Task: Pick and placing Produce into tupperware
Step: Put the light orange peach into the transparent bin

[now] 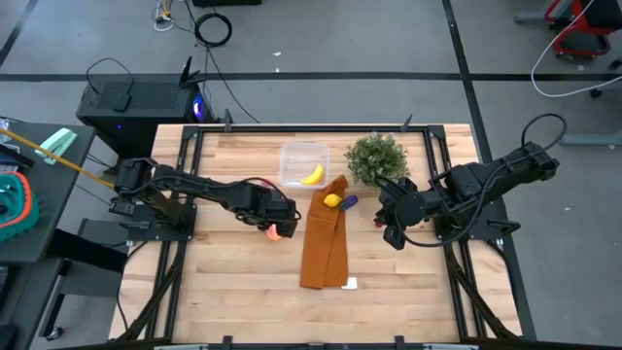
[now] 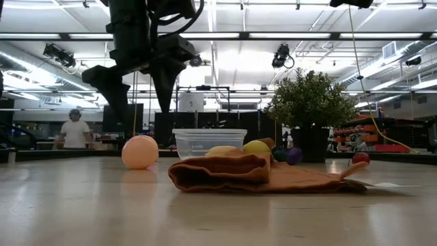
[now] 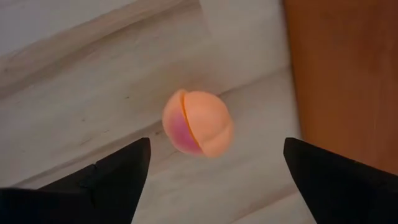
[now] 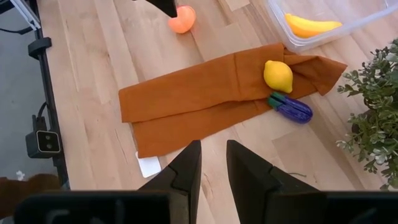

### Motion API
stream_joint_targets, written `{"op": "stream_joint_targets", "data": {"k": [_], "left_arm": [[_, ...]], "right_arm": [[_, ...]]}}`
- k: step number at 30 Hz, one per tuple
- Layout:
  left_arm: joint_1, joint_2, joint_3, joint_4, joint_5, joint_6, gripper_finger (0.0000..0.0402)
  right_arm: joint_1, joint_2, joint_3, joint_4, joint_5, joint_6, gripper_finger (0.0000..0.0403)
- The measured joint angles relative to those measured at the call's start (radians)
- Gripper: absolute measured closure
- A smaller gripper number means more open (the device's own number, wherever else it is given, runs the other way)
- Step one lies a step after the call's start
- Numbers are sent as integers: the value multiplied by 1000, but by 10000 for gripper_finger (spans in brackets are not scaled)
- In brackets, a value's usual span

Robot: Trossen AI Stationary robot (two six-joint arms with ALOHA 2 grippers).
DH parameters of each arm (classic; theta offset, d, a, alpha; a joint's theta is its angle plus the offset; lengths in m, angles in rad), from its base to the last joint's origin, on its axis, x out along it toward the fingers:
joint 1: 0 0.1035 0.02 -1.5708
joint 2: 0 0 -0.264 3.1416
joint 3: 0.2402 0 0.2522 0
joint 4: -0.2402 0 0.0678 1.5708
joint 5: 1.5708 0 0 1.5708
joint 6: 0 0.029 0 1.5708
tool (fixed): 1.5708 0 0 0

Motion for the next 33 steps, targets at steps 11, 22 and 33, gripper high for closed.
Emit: {"op": "stream_joint_targets", "data": {"k": [11, 22, 33], "left_arm": [[0, 10, 0, 0, -9, -3, 32], [0, 45, 0, 20, -6, -26, 33], [0, 95, 0, 23, 10, -28, 33]], "right_arm": [[0, 0, 0, 0, 0, -4, 320], [0, 0, 0, 0, 0, -1, 320], [0, 0, 0, 6, 0, 0, 320]]}}
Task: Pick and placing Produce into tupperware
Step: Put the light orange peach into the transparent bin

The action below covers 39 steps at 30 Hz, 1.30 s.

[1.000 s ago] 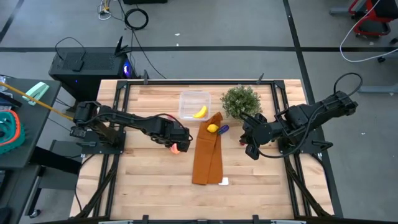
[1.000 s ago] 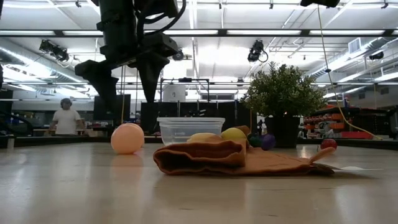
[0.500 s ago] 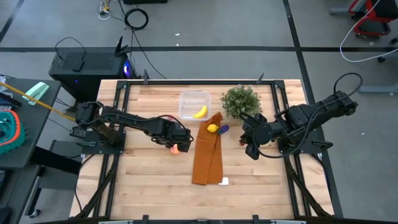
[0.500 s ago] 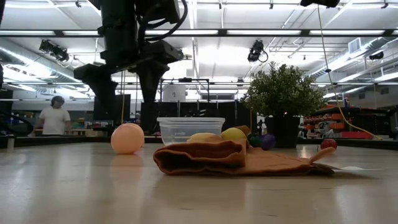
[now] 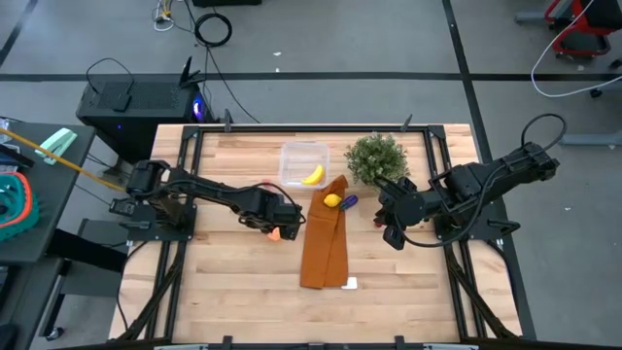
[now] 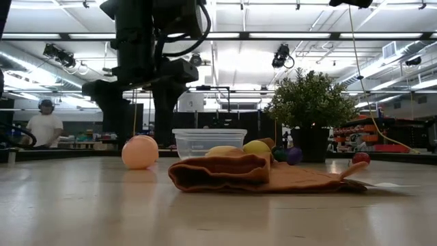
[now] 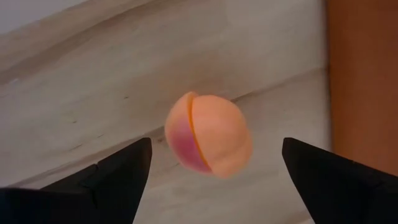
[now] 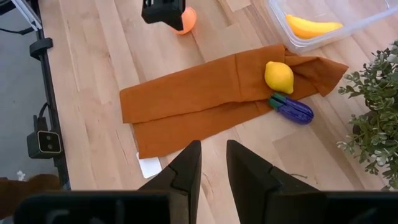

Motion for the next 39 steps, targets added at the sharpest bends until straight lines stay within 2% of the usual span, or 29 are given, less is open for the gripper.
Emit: {"op": "stream_joint_targets", "data": {"k": [20, 29, 39], "left_arm": [[5, -1, 0, -5, -3, -7, 33], [15, -1, -50, 11, 19, -16, 33], [15, -1, -51, 51, 19, -13, 33]], "right_arm": [[0, 0, 0, 7, 0, 0, 320], [0, 0, 0, 7, 0, 0, 320], [0, 0, 0, 7, 0, 0, 320]]}}
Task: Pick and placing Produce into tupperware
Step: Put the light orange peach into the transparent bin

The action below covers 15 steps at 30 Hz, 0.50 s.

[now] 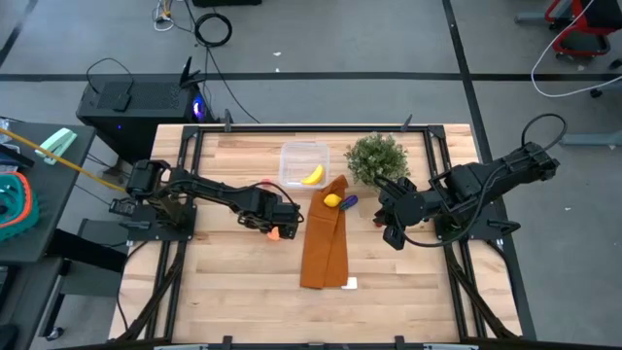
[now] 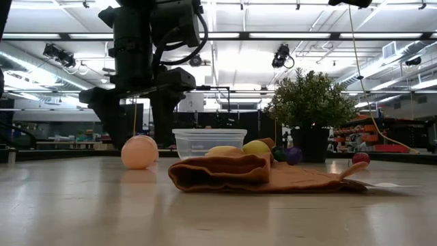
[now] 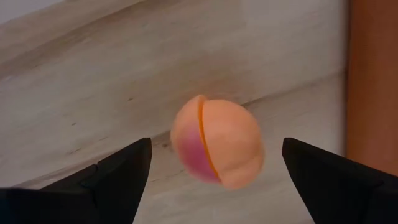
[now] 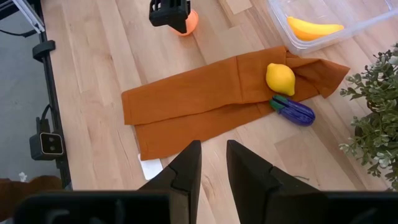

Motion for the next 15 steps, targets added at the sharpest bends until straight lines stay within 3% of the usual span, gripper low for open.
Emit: {"op": "stream_joint_targets", "data": {"k": [15], "left_arm": [[2, 35, -1, 20, 7, 15, 33]], "right_arm": [[0, 0, 0, 3, 0, 1, 320]]}}
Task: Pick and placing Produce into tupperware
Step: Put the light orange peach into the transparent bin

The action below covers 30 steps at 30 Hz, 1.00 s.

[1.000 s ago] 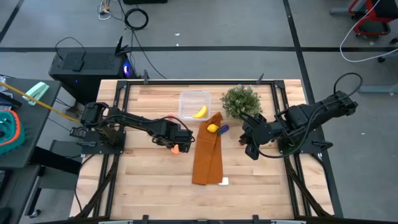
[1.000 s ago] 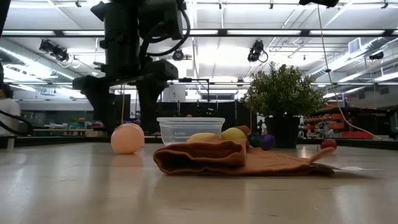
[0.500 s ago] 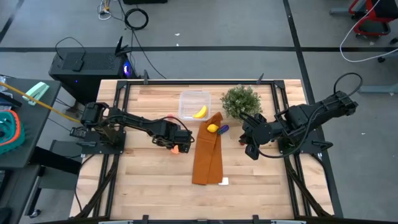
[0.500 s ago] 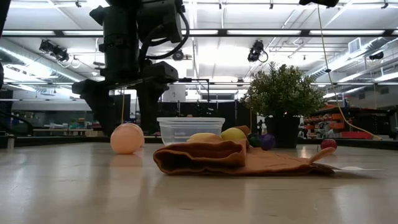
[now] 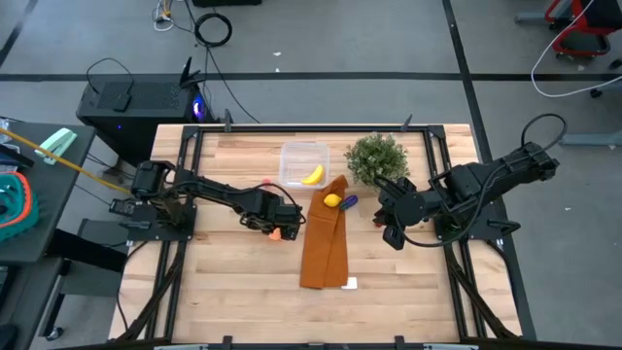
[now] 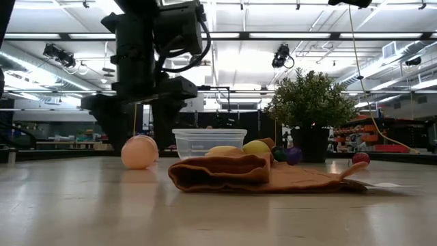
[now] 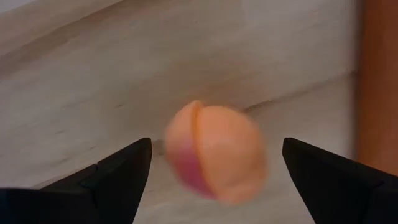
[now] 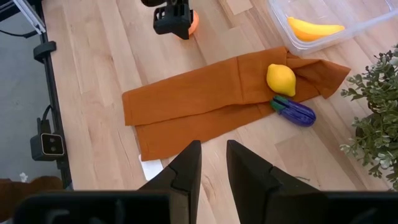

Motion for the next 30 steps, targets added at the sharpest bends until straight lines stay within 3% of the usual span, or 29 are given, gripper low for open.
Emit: {"op": "stream_joint_targets", "data": {"k": [30], "left_arm": [[3, -1, 0, 11, -8, 38, 33]], "right_arm": [[0, 0, 0, 11, 0, 14, 320]]}}
